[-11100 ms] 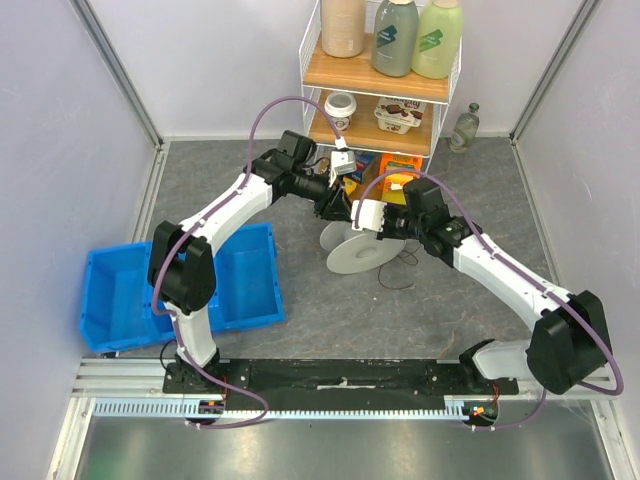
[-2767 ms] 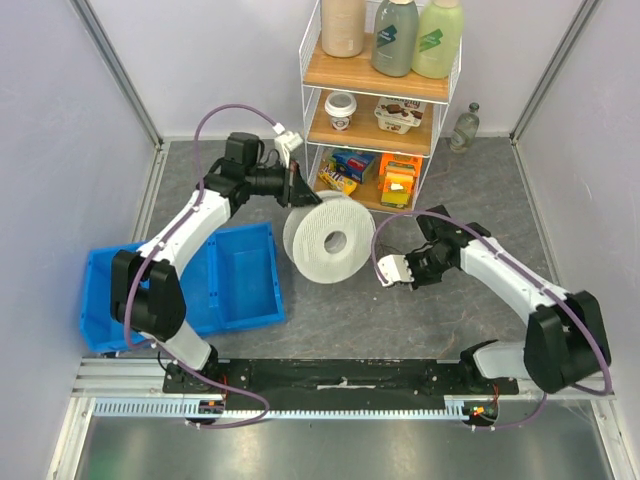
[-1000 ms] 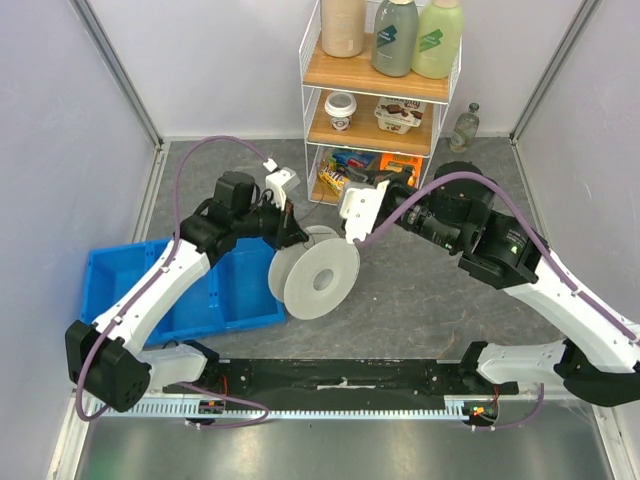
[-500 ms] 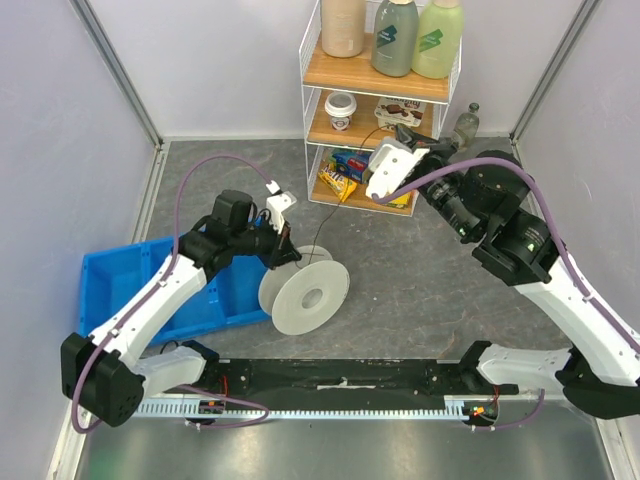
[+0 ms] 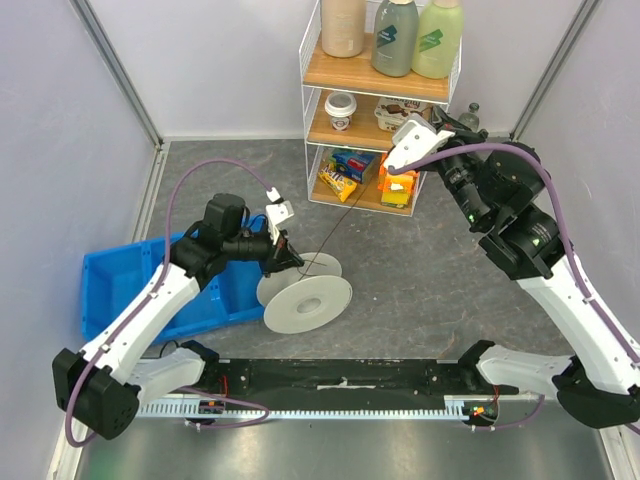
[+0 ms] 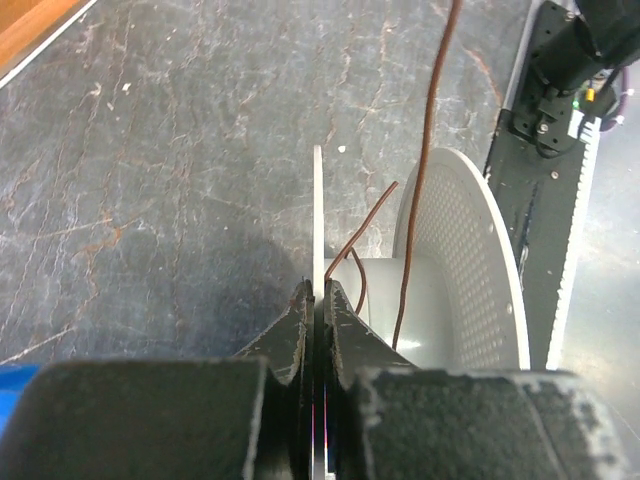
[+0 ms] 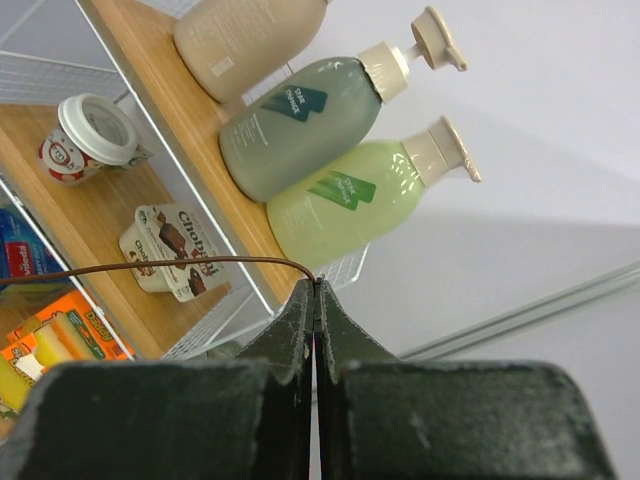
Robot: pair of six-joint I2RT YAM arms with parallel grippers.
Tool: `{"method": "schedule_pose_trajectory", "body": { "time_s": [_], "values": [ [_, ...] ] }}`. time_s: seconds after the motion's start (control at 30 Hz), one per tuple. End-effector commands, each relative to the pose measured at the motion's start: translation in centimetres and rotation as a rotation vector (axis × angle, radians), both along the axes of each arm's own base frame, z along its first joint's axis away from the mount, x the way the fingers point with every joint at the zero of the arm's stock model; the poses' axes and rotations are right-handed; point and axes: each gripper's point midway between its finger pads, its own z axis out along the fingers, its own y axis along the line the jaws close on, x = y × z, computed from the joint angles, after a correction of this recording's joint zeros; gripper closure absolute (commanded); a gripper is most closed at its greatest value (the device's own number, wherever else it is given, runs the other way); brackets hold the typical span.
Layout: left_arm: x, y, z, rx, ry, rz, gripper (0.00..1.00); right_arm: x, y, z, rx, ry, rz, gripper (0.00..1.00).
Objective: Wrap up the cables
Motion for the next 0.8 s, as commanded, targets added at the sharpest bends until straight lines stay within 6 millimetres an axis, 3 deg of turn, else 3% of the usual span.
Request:
{"method": "schedule_pose_trajectory", "body": {
  "time_s": [0.0, 0.17, 0.4, 0.5, 0.63, 0.77],
  "values": [
    [-2.1, -0.9, 5.0, -0.123, -0.122, -0.137, 0.98, -0.6, -2.7, 1.9, 0.039, -0.075, -0.081, 1.00],
    [-3.1, -0.6, 8.0, -0.166, -0.113, -0.111, 0.98, 0.1, -4.0, 0.6, 0.029, -0.054, -0.129, 1.00],
    [-2.8, 0.5, 14.4, -0.272, -0.133, -0.003, 0.98, 1.1, -5.8, -2.2, 0.009, -0.011, -0.180, 1.00],
    [-2.1, 1.2, 16.7, -0.329, -0.123, 0.063, 0.98, 1.6, -7.1, -3.7, -0.005, 0.009, -0.215, 1.00],
    [0.4, 2.9, 18.1, -0.376, -0.088, 0.208, 0.99, 1.9, -8.9, -4.5, 0.000, 0.018, -0.249, 1.00],
    [1.6, 3.9, 20.3, -0.483, -0.033, 0.256, 0.98, 2.2, -10.1, -6.2, -0.013, 0.045, -0.269, 1.00]
  ]
}}
